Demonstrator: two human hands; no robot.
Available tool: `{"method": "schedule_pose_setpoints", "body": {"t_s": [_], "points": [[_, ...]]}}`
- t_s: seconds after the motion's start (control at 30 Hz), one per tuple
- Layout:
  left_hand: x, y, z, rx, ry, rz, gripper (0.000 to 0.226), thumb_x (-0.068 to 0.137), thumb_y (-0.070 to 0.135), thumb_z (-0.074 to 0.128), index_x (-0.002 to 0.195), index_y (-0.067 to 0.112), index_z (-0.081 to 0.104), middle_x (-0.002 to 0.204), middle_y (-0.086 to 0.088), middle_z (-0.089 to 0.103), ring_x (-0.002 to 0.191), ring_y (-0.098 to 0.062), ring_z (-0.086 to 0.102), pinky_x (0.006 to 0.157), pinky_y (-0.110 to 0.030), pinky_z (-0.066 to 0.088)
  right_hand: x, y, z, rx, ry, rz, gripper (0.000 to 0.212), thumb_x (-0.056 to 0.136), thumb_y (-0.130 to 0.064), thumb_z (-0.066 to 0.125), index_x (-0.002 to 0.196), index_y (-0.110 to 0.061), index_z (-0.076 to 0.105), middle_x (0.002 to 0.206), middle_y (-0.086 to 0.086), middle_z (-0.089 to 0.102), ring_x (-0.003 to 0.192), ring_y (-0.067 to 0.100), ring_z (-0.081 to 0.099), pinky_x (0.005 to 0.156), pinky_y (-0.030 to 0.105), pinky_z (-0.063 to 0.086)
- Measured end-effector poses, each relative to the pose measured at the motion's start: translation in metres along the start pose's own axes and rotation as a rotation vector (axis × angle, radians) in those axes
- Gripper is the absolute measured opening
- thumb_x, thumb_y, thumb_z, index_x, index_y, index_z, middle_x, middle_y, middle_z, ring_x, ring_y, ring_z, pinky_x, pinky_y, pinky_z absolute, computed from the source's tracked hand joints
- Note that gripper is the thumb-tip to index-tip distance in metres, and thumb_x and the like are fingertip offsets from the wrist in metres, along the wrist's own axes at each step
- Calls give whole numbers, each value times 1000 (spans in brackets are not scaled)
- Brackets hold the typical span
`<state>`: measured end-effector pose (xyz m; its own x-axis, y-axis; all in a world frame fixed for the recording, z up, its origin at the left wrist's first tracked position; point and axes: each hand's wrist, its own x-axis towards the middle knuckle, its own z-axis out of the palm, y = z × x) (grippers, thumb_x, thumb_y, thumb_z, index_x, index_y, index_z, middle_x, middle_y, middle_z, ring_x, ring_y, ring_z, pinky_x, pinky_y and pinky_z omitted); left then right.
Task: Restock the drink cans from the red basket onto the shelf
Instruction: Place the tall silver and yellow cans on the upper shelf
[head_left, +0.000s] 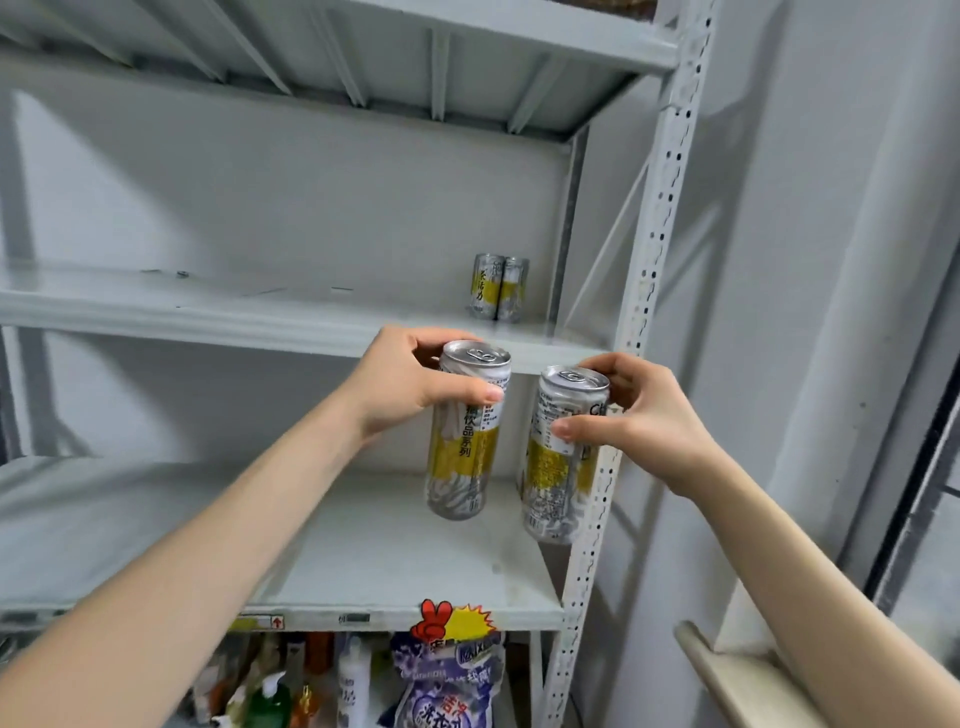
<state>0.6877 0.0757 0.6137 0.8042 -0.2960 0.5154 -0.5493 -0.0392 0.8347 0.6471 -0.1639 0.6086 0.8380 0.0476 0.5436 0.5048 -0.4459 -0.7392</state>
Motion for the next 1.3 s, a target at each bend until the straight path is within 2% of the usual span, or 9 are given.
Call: {"method": "schedule_pose_setpoints", "body": {"t_s": [0.13,0.27,0.47,0.53,0.67,0.9,1.13,1.3], "points": [[38,13,-2,105,-75,9,39,63,2,85,100,11,75,90,-6,77,84,-13,72,73,-23,57,34,2,-15,-54,-43,7,50,57,-9,91,99,-12,65,86,3,74,76,14,70,65,28,55],[82,18,-15,222,-137,-4,34,64,10,86,96,14,75,89,-4,77,83,-13,72,72,-26,58,77,1,-21,-115,-99,-4,50,60,-10,90,101,-9,63,90,11,73,79,22,72,68,35,59],[158,20,-42,380,-222,-56,33,70,15,84,101,14,74,93,-3,76,83,-8,71,70,-24,56,151,1,-26,-181,-128,10,45,67,-7,85,106,-5,63,89,11,72,69,14,70,58,26,55],[185,19,-51,410,-245,-66,32,71,15,82,102,15,74,96,-4,75,87,-9,70,75,-27,56,177,3,-29,-196,-127,16,44,69,-7,84,108,-4,62,91,10,73,71,14,71,56,24,55],[234,12,-64,430,-253,-73,35,73,15,81,107,13,72,105,-6,74,96,-13,68,85,-33,56,228,8,-34,-237,-124,20,45,71,-11,83,110,-4,63,96,12,72,81,21,73,69,36,61],[321,-17,-71,400,-201,-88,42,70,19,84,109,11,71,105,-6,74,104,-17,67,77,-31,55,311,37,-37,-253,-114,29,45,71,-10,83,111,-3,63,103,18,71,92,29,71,79,50,59],[401,-51,-63,388,-124,-129,50,68,20,86,113,10,68,107,-6,73,101,-16,67,72,-29,54,385,79,-40,-251,-157,63,42,74,-8,81,110,-4,59,102,14,70,85,22,71,70,40,61],[445,-76,-52,382,-86,-147,50,69,18,85,115,10,66,107,-5,72,101,-16,66,73,-30,56,434,113,-39,-241,-174,69,37,75,-9,81,102,-12,57,97,8,68,78,15,69,57,28,56]]}}
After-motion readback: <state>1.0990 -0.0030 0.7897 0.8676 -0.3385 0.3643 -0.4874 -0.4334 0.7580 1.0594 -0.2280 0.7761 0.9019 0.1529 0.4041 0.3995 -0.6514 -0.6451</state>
